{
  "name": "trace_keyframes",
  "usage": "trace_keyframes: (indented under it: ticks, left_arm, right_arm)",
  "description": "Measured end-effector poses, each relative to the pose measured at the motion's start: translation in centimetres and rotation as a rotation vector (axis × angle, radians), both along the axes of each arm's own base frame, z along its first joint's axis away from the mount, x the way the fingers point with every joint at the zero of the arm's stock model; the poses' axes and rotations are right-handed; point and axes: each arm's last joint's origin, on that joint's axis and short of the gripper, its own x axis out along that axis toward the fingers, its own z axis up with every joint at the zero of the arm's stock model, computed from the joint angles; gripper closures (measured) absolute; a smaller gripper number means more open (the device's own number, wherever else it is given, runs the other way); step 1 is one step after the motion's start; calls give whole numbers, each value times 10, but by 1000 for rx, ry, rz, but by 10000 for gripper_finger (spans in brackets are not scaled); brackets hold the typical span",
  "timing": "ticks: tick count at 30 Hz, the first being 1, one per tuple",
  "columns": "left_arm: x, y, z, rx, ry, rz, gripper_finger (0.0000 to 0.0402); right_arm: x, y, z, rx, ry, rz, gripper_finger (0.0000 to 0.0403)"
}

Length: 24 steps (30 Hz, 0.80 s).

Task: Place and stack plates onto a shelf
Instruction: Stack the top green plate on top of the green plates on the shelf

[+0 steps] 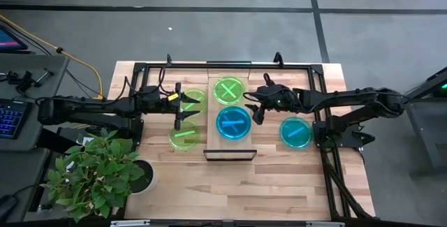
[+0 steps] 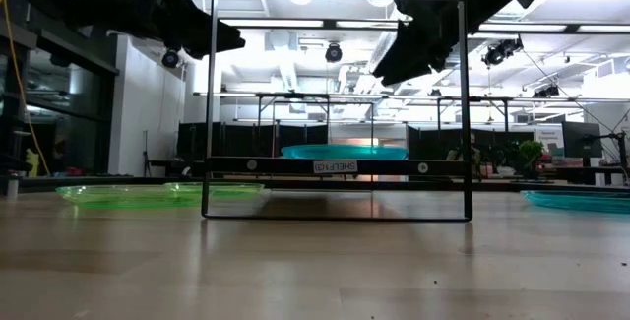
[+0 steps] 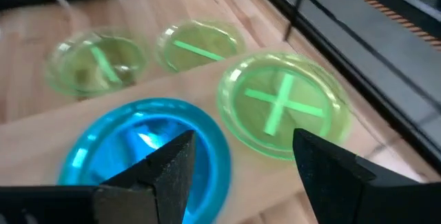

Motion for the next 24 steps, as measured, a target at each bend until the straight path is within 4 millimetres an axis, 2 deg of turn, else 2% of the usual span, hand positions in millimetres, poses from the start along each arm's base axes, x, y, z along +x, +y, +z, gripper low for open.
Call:
trace_keyframes:
  ticks: [6,11,16,19,24]
  left_arm:
    - [-2,1,-8,-91,73,62,232]
    - [-7,13,-14,-136,111,412,232]
    - [-15,36,-29,-309,262,657,232]
    - [-20,52,-46,-393,363,792,232]
    - [-24,75,-69,-462,456,924,232]
  right_arm:
    - [-7,-3,-8,-49,115,-109,175]
    - [-9,-4,-9,-64,133,-167,175]
    - [-9,-4,-9,-66,133,-170,175]
    - [-9,-4,-9,-66,132,-170,175]
    - [-9,-4,-9,-66,132,-170,175]
